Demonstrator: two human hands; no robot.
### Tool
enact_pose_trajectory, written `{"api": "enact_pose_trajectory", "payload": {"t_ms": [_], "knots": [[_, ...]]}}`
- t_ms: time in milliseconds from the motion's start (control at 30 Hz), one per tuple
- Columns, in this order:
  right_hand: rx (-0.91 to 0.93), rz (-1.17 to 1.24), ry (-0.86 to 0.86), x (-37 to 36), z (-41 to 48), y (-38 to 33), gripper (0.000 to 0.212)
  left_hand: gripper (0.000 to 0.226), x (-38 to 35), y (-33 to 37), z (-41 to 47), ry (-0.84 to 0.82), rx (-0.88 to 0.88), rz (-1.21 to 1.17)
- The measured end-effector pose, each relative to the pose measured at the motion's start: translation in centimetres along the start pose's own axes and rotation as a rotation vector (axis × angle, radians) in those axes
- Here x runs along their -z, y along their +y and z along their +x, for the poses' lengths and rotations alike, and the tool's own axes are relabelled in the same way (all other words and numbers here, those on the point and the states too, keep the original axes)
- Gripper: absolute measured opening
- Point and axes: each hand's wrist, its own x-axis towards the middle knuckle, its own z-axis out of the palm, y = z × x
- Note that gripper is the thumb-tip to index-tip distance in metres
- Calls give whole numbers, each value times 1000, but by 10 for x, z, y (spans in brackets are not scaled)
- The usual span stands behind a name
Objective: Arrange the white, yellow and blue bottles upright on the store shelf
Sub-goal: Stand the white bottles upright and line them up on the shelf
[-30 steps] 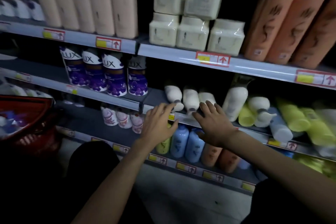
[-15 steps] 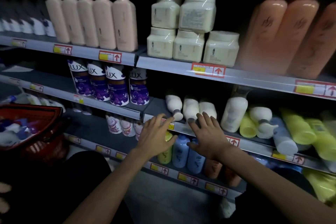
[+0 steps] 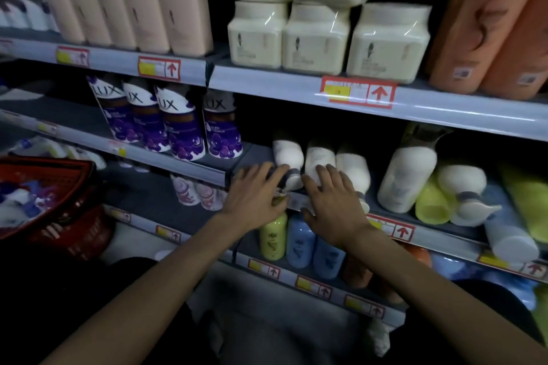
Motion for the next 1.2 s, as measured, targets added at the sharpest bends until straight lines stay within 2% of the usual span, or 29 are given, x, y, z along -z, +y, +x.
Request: {"api": "enact_pose_trajectory", "payload": {"t_ms": [233,500,600,1033,1200], "knots": [[8,-9,71,-14,7,0,72,68,-27,1,8,60,-2,-30],[-17,80,225,-37,12,-6,78,64,-43,20,17,86,65,-42],[-37,135,264,-44,16,-5,73,62,-51,24,20,130,72,-38],[-162,311,208,-41,18,-3,76,56,-50,29,30,153,121,-93],[-141,326,230,-36,15,-5,86,53,-42,26,27,235,148,-159]]}}
